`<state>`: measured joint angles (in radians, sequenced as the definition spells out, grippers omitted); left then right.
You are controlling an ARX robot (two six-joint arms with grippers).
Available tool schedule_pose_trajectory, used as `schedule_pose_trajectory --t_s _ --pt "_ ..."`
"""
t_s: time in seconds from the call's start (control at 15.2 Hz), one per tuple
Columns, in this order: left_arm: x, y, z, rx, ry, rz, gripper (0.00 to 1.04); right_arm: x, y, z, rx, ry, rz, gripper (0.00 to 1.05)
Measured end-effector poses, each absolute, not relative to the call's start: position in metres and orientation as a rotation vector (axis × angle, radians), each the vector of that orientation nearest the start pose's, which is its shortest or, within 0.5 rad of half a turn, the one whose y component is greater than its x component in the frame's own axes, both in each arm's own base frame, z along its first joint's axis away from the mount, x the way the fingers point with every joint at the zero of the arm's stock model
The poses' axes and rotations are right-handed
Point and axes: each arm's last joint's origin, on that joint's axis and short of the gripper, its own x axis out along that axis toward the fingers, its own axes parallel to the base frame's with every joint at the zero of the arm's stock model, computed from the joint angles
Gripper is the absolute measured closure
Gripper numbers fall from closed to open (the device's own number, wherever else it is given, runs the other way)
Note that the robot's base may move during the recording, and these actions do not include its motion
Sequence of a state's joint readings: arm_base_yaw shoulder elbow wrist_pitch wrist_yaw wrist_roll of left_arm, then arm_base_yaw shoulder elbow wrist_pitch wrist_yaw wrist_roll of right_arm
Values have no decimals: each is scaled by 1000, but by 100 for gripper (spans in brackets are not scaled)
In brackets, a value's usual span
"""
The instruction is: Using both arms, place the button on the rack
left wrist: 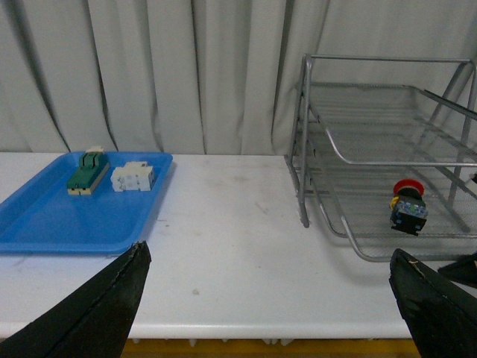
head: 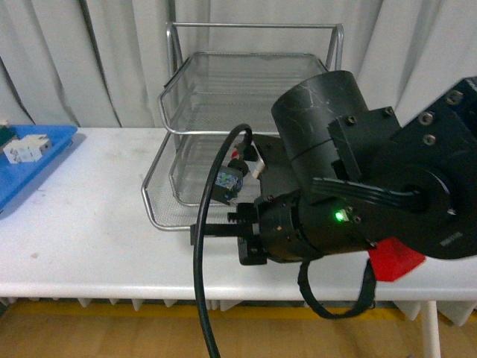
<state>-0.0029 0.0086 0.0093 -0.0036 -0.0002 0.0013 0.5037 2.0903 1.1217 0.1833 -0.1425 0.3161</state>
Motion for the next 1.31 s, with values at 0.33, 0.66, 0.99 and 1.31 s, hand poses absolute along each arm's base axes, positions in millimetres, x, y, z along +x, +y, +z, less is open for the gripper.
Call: schedule_pose_trajectory --t_s 0.33,0.66,0.99,1.31 --pt "98 0 166 1 3 -3 7 412 217 105 96 822 427 103" --pt "98 0 166 1 3 -3 7 445 206 113 130 734 383 103" --pt "98 0 166 1 3 -3 7 365 127 174 323 482 258 103" --pt "98 0 166 1 4 1 7 278 64 163 45 28 -4 103"
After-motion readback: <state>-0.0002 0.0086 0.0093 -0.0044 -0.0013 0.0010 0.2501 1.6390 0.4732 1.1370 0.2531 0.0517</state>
